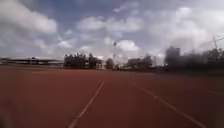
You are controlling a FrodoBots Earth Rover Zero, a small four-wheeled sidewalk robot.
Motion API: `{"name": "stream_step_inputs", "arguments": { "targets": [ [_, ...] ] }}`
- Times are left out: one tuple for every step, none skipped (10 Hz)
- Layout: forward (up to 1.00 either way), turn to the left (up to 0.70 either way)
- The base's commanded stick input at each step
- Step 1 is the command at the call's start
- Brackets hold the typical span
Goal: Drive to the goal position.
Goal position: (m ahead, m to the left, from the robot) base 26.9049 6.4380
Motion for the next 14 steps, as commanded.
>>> {"name": "stream_step_inputs", "arguments": {
  "targets": [
    [0.7,0.0],
    [0.7,0.0],
    [0.7,0.0],
    [0.7,0.0],
    [0.7,0.0],
    [0.7,0.0],
    [0.7,0.0],
    [0.7,0.0],
    [0.7,0.0],
    [0.7,0.0],
    [0.7,0.0],
    [0.7,0.0],
    [0.7,0.0],
    [0.7,0.0]
  ]
}}
